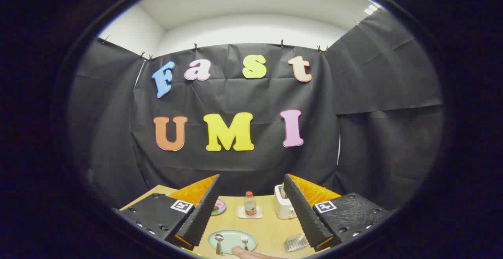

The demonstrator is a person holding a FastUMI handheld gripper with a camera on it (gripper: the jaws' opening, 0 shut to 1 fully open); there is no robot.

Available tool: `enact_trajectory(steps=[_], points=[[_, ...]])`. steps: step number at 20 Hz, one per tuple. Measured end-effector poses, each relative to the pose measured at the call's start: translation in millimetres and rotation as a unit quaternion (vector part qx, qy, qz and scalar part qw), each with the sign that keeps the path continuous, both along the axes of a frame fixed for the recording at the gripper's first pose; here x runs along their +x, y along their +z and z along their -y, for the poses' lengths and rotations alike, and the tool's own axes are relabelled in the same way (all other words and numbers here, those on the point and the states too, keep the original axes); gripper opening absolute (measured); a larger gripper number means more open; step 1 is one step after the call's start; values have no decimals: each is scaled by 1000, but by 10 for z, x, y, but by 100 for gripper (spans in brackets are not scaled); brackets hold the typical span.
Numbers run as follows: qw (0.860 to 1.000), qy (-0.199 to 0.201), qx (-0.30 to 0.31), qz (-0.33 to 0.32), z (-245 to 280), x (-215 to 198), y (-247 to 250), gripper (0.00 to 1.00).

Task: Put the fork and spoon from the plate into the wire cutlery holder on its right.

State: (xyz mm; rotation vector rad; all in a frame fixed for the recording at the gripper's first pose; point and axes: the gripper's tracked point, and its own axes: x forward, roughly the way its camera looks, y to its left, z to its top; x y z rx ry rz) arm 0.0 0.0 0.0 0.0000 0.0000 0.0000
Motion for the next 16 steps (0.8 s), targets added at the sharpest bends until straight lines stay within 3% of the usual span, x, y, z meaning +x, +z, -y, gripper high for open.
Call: enact_trajectory(steps=[16], points=[[997, -38, -17, -63, 305, 59, -503, 96]])
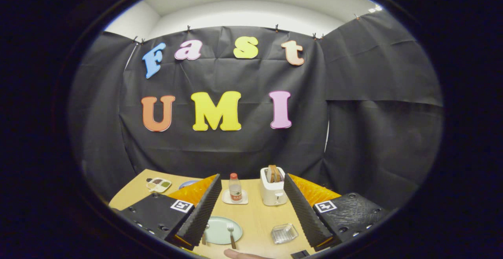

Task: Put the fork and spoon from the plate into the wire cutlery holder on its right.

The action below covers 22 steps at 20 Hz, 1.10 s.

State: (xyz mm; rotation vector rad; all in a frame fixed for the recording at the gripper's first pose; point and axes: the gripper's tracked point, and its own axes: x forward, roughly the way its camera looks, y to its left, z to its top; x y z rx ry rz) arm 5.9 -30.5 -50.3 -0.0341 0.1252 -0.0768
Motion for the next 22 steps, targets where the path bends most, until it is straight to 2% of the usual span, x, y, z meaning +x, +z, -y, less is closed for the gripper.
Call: enact_trajectory(steps=[8, 14, 18, 22], points=[[999, 20, -2, -47, -216, 296, -568, 96], [991, 48, -10, -121, -380, 579, -1471, 96], [977, 61, -19, -204, -483, 647, -2331, 96], [953, 79, -34, -291, -603, 556, -3164, 96]])
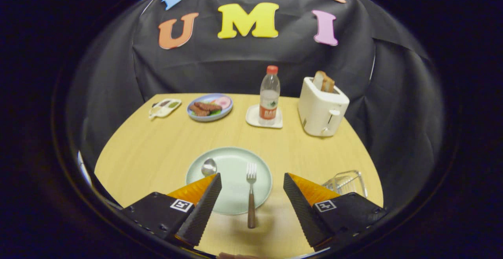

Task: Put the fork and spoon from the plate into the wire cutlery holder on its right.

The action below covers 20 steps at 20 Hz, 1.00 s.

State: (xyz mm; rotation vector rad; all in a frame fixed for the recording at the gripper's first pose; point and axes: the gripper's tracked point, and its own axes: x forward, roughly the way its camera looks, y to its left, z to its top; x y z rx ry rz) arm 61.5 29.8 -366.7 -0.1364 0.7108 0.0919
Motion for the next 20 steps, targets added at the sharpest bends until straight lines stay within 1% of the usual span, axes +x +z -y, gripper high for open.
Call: enact_trajectory(steps=[4, 6, 7, 8, 9, 11, 13, 14, 16, 20], points=[[999, 10, -11, -42, -26, 52, -425, 93], [998, 8, -18, -56, 2, 108, -586, 92], [998, 8, -12, -65, -10, 136, -639, 91], [997, 3, -9, -74, 4, 156, -688, 87], [997, -4, -6, -80, 30, 188, -733, 85], [995, -22, -9, -98, 95, 219, -830, 67], [993, -23, -7, -112, 95, 253, -899, 49], [993, -20, -8, -116, 87, 260, -926, 33], [992, -17, -15, -121, 83, 246, -960, 27], [992, -5, -25, -122, 49, 172, -994, 26]])
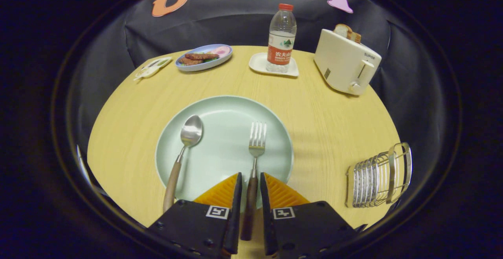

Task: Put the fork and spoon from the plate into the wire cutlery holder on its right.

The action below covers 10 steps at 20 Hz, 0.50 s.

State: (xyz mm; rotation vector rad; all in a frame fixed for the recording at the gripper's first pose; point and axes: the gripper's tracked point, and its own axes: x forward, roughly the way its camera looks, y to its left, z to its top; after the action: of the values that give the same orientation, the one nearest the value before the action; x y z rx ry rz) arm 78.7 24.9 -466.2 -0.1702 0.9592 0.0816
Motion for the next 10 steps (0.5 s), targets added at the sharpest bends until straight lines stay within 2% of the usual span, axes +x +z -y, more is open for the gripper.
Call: enact_trajectory(steps=[6, 7, 8, 10], points=[[1000, -10, 1, -16, 19, -31, 30, 7], [1000, -10, 1, -19, 29, -48, 30, 7], [1000, -10, 6, -19, 36, -62, 54, 1], [1000, -3, 13, -14, 51, -102, 140, 1]])
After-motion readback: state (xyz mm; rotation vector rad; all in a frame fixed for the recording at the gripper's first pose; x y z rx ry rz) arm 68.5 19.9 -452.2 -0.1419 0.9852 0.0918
